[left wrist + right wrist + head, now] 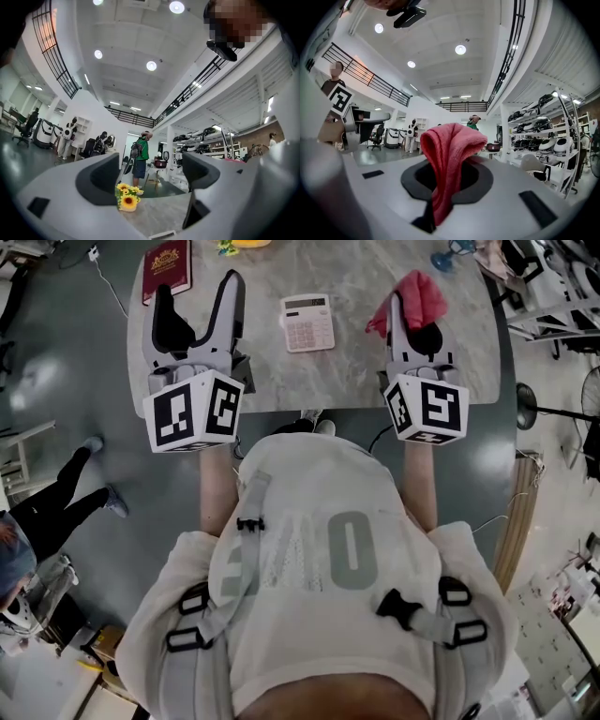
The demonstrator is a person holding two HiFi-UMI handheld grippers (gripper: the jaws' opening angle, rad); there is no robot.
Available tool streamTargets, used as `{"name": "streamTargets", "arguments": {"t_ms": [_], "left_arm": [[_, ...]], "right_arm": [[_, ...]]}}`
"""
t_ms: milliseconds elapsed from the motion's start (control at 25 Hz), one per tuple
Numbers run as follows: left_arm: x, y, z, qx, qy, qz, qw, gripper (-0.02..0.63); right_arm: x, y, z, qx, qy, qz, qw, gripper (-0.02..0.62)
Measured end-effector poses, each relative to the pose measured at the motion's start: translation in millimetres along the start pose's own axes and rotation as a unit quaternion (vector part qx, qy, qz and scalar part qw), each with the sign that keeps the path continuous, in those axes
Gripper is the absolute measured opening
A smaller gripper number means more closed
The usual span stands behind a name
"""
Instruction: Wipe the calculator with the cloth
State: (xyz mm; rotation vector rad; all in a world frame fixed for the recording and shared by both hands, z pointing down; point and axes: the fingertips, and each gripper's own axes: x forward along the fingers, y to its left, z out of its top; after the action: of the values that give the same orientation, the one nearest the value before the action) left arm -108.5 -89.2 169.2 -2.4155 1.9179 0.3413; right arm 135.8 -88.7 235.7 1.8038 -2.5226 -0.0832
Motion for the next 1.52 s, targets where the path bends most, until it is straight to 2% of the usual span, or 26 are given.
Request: {"name": "streamTargets", "arguments": {"t_ms": [80, 160, 560, 680, 840, 960, 1080, 1320, 1520], "left_arm": [[5.6, 1.3, 3.2, -0.004, -0.007, 0.001, 1.0, 0.467], [11.9, 2.2, 2.2, -0.012, -0.006, 0.0, 0.9999, 0.502], [25.3, 18.5, -14.2, -0.016, 0.027, 0.015, 0.9994, 0.509], [33.8, 28.6, -31.1, -0.026, 0.058, 0.025, 0.9977, 0.509], [42.3, 40.9, -80.0, -0.034, 0.121, 0.035, 0.9914, 0.509], [41.5, 45.2, -126.9, -0.023, 0.184, 0.042, 0.9818, 0.509], [37.3, 48.2, -177.2, -0.024, 0.25, 0.044, 0.967, 0.509], [13.6, 54.9, -266.8, -0.056, 0.355, 0.058, 0.9313, 0.509], [-10.5, 48.3, -324.3, -0.05, 0.431, 0.049, 0.8996, 0.509]], "right_arm": [[1.5, -1.1, -2.7, 0.002, 0.003, 0.001, 1.0, 0.055], [3.5, -2.1, -4.7, 0.003, 0.005, 0.003, 1.0, 0.057], [23.3, 2.7, -6.6, 0.002, 0.009, 0.017, 1.0, 0.057], [29.5, 2.6, -8.0, 0.0, 0.012, 0.021, 1.0, 0.057], [38.2, 2.2, -13.5, -0.002, 0.02, 0.025, 0.999, 0.057], [43.4, 1.0, -17.8, -0.002, 0.027, 0.029, 0.999, 0.057], [49.0, -0.5, -23.7, 0.0, 0.035, 0.03, 0.999, 0.057], [57.8, -0.5, -38.2, 0.001, 0.053, 0.035, 0.998, 0.057], [61.9, -0.2, -48.7, 0.0, 0.068, 0.038, 0.997, 0.057]]}}
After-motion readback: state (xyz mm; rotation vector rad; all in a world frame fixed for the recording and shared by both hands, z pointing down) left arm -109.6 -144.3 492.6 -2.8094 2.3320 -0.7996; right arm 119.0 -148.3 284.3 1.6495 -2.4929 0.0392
